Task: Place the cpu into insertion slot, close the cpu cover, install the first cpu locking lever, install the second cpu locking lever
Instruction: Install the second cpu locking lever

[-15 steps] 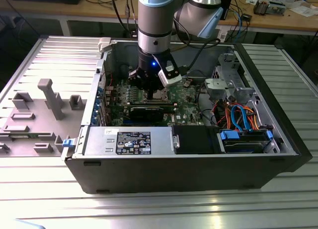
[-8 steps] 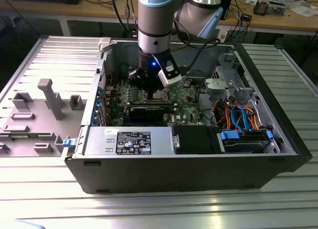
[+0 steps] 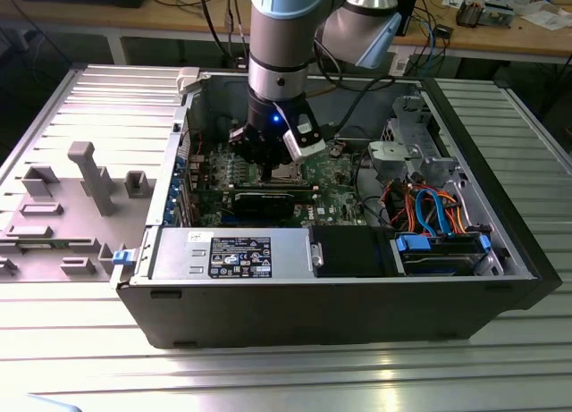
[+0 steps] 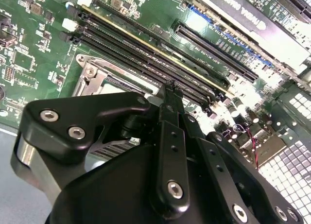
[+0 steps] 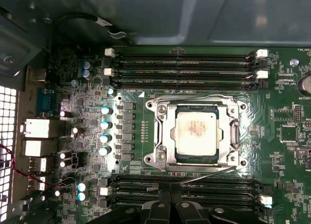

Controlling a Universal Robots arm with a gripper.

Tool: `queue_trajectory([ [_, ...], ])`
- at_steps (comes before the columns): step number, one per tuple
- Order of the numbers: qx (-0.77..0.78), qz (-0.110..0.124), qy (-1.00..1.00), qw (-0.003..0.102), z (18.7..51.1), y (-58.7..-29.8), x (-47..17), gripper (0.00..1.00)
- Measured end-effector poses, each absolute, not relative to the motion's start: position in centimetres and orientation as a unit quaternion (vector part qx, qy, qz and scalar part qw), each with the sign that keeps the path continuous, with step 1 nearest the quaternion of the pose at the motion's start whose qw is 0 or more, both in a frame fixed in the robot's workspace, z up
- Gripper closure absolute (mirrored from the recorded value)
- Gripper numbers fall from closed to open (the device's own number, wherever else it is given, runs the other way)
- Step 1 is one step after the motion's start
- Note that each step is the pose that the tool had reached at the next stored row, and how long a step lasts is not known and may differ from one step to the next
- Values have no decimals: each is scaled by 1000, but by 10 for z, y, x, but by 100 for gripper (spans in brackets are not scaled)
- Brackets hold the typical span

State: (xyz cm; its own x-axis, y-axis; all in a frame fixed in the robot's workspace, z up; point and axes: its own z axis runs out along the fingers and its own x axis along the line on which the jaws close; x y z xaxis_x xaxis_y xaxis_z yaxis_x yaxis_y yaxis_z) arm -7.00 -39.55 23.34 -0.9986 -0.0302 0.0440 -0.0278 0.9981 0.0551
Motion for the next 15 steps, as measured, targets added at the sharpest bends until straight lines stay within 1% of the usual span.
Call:
queue_trajectory([
  [3,16,-37,-999,22,232,-397,-70,89],
  [10,35,-45,-998,23,224,-401,-75,89],
  [15,36,-46,-998,23,223,-401,-75,89],
])
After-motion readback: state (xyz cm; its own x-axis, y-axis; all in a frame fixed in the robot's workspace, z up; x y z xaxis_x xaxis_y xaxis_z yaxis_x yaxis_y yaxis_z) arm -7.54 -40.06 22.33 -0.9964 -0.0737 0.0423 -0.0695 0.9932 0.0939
